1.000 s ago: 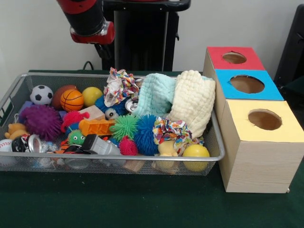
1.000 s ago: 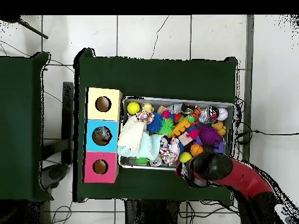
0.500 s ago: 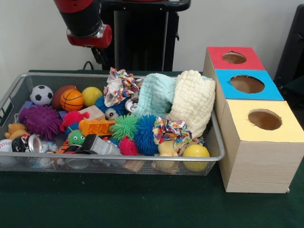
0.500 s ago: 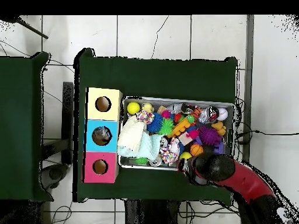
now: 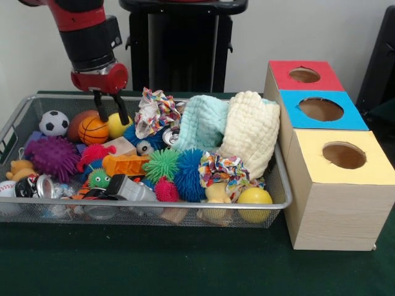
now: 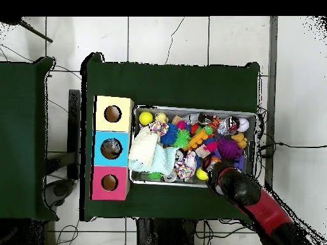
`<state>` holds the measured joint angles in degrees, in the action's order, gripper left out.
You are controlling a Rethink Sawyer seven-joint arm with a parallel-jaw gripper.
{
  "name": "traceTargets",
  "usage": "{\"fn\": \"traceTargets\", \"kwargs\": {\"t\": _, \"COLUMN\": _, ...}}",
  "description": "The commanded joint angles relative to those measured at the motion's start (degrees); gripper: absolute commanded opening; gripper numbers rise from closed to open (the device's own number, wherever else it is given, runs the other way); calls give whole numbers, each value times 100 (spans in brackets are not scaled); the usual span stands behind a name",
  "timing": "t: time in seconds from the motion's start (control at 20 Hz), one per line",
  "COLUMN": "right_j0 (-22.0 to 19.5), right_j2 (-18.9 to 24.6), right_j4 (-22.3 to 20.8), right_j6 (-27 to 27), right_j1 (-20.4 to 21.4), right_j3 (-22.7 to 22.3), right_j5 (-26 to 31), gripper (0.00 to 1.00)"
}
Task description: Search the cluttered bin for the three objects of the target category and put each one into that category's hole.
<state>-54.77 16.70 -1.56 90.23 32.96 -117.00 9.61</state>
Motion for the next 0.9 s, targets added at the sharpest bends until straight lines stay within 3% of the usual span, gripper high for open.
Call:
{"fn": "traceTargets", "kwargs": {"t": 0.05, "right_j0": -301, "right_j2": 1374, "right_j4": 528, "right_j6": 1402, "right_j1": -427, "right_j3": -631, "right_j5": -192, "gripper": 100}}
{"fn": "traceTargets", "kwargs": {"t": 0.3, "right_j0": -591, "right_j2": 1789, "right_j4": 608, "right_j6": 1498, "right_j1": -718, "right_j3": -802, "right_j5": -540, "gripper": 100}}
{"fn": "traceTargets", "kwargs": {"t": 0.55, "right_j0": -953, "right_j2": 2225, "right_j4": 569, "right_j6": 1514, "right_j1": -1290, "right_j3": -913, "right_j5": -829, "gripper": 100}}
{"fn": "traceTargets", "kwargs": {"t": 0.9, "right_j0": -900, "right_j2": 2157, "right_j4": 393, "right_j6": 1389, "right_j1": -1598, "right_j3": -791, "right_j5": -1060, "gripper": 100}}
